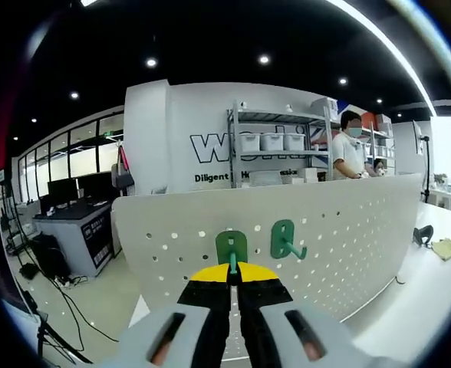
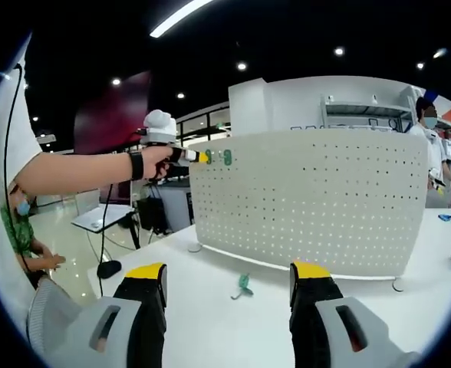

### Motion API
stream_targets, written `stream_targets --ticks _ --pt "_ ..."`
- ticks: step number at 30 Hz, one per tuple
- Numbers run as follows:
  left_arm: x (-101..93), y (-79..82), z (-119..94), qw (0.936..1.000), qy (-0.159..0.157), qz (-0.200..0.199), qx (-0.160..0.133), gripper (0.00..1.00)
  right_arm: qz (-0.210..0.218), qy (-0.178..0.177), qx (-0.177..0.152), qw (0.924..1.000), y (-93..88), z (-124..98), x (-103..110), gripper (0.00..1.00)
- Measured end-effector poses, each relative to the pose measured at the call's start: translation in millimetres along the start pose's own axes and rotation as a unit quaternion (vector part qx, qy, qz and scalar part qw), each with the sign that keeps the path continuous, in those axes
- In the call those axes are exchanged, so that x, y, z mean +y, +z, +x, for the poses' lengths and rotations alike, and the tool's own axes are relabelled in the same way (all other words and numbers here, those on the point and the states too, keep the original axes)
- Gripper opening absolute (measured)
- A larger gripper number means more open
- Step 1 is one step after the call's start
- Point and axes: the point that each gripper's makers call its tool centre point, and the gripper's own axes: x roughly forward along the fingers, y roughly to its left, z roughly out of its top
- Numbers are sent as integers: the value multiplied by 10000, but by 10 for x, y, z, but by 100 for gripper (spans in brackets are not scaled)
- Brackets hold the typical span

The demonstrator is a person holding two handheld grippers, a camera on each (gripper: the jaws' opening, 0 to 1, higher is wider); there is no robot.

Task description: Insert the hook assembly into the mounting plate slot until the hook locks in place.

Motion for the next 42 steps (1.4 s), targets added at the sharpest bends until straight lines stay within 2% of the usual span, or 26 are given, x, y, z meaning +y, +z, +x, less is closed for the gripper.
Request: stream_targets --ticks 8,12,15,20,25,27,31,42 --pt "7 -2 90 10000 25 1 28 2 69 -80 41 9999 -50 -35 -28 66" --pt "13 11 121 9999 5 -152 -5 2 84 -95 18 9999 -33 -29 -33 66" --pt "2 -13 150 10000 28 -30 61 2 82 -101 26 9999 -37 -24 -37 66" --pt "22 -13 167 9999 17 -137 64 2 99 -97 40 9999 -43 -17 -32 66" --pt "17 -16 155 9999 42 -108 98 2 115 -83 81 9999 -77 -10 -18 66" --pt "2 6 158 9999 58 36 115 3 123 -76 62 9999 -70 -11 -12 65" --pt "-2 15 173 9997 34 -175 138 3 113 -89 72 9999 -68 -15 -26 65" --pt "-17 79 179 10000 21 -22 64 5 110 -96 92 9999 -63 -26 -49 65"
